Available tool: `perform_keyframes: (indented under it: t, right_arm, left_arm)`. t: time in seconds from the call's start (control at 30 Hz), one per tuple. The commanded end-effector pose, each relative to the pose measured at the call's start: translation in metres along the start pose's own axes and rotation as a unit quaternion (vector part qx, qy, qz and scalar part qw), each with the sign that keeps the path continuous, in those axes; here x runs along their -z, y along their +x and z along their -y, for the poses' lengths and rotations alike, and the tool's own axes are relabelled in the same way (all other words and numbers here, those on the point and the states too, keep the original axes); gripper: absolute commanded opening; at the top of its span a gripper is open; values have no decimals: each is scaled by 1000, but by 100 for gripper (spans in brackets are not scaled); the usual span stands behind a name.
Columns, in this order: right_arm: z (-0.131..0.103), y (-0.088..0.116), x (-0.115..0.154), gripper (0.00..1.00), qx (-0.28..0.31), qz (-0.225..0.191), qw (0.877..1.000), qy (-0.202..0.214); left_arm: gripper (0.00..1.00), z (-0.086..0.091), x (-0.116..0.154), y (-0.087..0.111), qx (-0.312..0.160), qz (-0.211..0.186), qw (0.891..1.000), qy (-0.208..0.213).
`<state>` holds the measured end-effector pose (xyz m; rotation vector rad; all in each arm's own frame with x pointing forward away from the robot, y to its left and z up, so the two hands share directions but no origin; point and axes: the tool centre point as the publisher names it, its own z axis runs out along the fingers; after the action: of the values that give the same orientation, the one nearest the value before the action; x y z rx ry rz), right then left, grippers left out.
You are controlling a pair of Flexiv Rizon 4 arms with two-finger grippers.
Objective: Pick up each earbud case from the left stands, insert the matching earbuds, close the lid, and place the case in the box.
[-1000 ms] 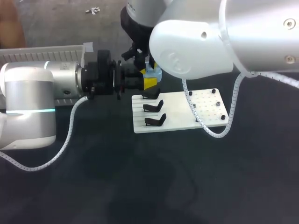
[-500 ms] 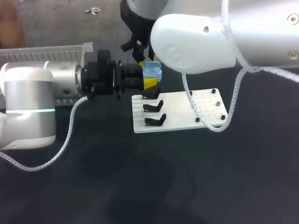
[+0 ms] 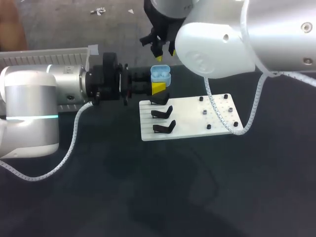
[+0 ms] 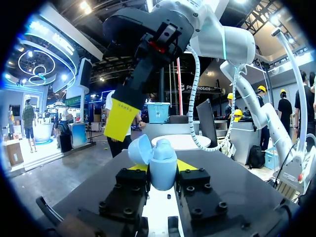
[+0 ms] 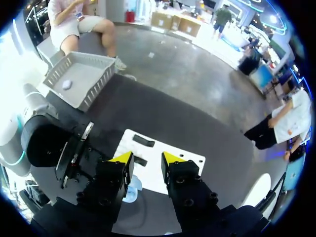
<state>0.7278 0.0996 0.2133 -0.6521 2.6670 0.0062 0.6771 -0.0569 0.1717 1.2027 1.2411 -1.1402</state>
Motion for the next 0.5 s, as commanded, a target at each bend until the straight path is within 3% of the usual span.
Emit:
perform_keyframes:
  t: [0.03, 0.5]
  right_arm:
    - [-3, -3, -7, 36, 0, -18, 1000, -1]
    - [-8, 29, -1, 35, -15, -29, 999, -3]
  left_arm:
    - [0, 2, 0, 0, -1, 1, 1000, -4]
    - [0, 2, 0, 0, -1, 1, 1000, -4]
